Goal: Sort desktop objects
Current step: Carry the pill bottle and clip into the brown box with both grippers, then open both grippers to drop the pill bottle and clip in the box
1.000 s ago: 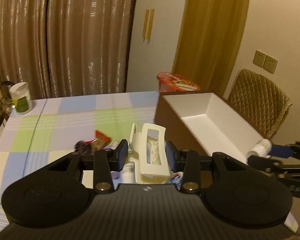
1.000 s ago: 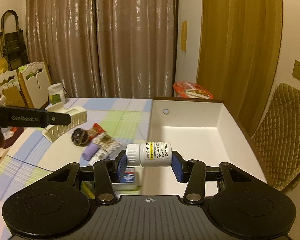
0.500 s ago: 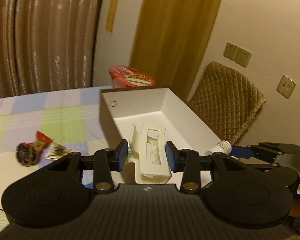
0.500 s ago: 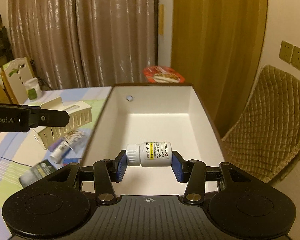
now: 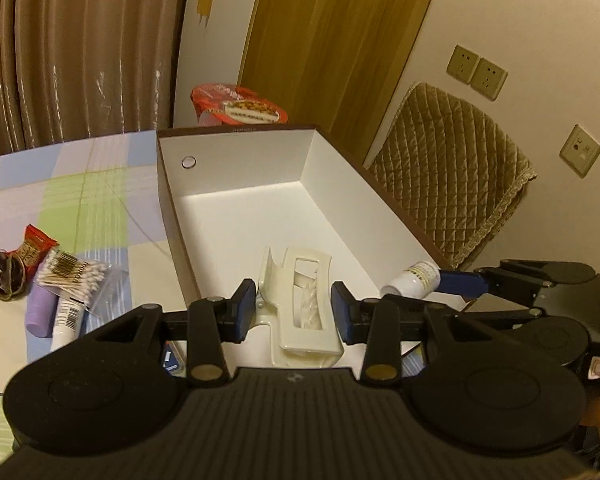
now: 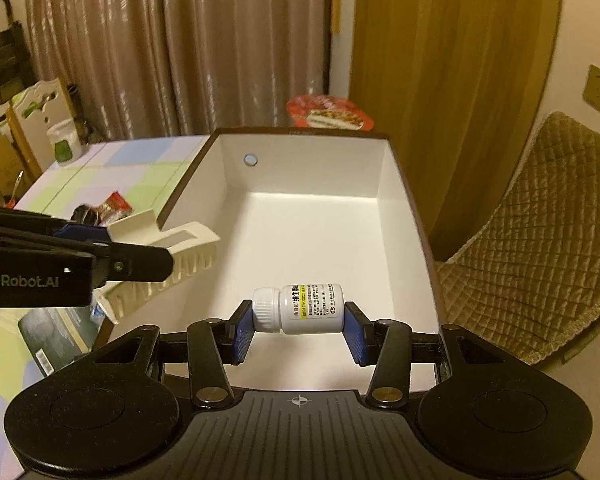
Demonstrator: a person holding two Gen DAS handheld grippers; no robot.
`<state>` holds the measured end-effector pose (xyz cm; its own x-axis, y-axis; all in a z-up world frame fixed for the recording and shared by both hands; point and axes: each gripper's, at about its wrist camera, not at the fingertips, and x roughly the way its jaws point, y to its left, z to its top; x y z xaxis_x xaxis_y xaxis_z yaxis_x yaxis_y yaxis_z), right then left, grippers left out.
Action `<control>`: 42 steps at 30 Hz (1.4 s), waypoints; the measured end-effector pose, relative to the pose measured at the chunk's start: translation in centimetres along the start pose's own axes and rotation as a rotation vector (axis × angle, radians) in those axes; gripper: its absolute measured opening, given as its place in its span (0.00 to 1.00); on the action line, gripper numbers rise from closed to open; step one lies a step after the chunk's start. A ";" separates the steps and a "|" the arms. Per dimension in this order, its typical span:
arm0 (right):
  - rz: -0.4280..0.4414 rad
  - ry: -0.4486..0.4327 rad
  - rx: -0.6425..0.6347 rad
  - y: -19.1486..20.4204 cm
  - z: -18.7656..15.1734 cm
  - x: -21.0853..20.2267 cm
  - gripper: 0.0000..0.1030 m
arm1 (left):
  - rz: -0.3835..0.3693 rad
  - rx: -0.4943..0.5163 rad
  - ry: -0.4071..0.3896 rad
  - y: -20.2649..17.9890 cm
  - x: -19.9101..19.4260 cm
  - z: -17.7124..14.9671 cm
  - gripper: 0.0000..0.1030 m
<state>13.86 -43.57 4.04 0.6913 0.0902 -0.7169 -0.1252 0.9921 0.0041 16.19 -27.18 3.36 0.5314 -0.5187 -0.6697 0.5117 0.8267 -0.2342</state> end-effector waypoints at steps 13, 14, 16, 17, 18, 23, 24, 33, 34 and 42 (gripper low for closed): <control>0.042 0.095 -0.053 -1.6 0.6 4.1 0.45 | 0.034 0.005 0.082 -0.6 4.5 0.4 0.35; 0.042 0.099 -0.055 -1.7 0.6 4.3 0.45 | 0.036 0.008 0.090 -0.6 4.9 0.3 0.35; 0.043 0.107 -0.056 -1.9 0.6 4.7 0.45 | 0.042 0.013 0.101 -0.6 5.3 0.3 0.35; 0.044 0.110 -0.056 -2.0 0.6 4.9 0.45 | 0.044 0.015 0.106 -0.6 5.6 0.4 0.35; 0.045 0.114 -0.057 -2.1 0.6 5.0 0.45 | 0.045 0.020 0.114 -0.7 5.9 0.4 0.35; 0.046 0.134 -0.059 -2.7 0.9 5.9 0.45 | 0.033 0.014 0.132 -0.4 7.2 0.5 0.35; 0.046 0.138 -0.059 -2.8 0.9 6.1 0.45 | 0.033 0.016 0.133 -0.4 7.3 0.6 0.35; 0.053 0.172 -0.076 -2.8 1.2 7.3 0.45 | 0.042 0.017 0.109 0.2 6.8 1.3 0.35; 0.053 0.174 -0.078 -2.6 1.3 7.4 0.45 | 0.041 0.015 0.106 0.2 6.6 1.3 0.35; 0.051 0.173 -0.091 -2.2 1.4 7.6 0.45 | 0.045 0.012 0.077 0.2 5.7 1.8 0.37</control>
<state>20.41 -44.93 -0.46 0.5507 0.1163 -0.8265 -0.2266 0.9739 -0.0139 20.48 -30.36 0.77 0.5006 -0.4624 -0.7318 0.4970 0.8457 -0.1944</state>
